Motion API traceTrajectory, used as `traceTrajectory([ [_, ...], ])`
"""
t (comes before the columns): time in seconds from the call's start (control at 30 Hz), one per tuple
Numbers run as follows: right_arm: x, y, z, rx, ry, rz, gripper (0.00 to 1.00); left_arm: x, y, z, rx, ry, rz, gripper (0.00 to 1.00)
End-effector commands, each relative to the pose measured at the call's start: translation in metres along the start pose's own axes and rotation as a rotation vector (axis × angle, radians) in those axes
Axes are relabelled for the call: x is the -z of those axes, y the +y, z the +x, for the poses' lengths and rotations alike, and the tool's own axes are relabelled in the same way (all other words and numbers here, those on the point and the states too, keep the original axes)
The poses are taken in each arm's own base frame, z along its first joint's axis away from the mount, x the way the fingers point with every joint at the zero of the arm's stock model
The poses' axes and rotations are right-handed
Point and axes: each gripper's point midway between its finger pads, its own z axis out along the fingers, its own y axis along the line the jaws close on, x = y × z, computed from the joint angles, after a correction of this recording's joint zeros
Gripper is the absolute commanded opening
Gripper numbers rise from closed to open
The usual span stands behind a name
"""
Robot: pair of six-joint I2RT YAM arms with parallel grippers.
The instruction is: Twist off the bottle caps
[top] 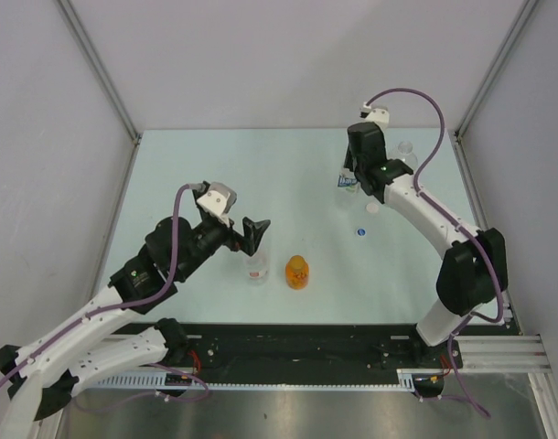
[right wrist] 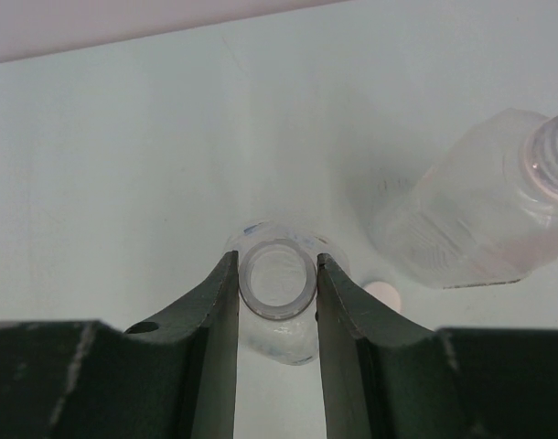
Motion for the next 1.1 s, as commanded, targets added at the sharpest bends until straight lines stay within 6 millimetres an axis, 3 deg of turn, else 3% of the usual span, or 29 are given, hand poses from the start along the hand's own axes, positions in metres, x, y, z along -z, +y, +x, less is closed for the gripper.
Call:
traceTrajectory([
  [0.0,-0.021,0.005,-0.017,-0.026,-0.07,0.013,0.0,0.002,0.003,-0.001,0.016,-0.011,-0.015,1.0],
  [0.27,-0.046,0.009,-0.008,-0.03,-0.076,0.017,0.0,0.001,0.002,0.001,0.004,0.001,-0.014,1.0],
  [0.53,-0.068,0.0,0.006,-0.008,-0.055,0.058,0.0,0.0,0.004,0.004,-0.012,0.008,-0.021,1.0],
  [0.77,-0.076,-0.003,0.014,-0.005,-0.036,0.07,0.0,-0.005,0.002,0.011,-0.014,0.028,-0.013,1.0],
  [0.9,-0.07,-0.003,0.014,-0.011,-0.031,0.065,0.0,-0.006,0.001,0.012,-0.014,0.029,-0.012,1.0],
  [1.07,-0.061,0.003,0.006,-0.01,-0.044,0.041,0.22,-0.006,-0.001,0.013,-0.007,0.032,-0.006,1.0],
])
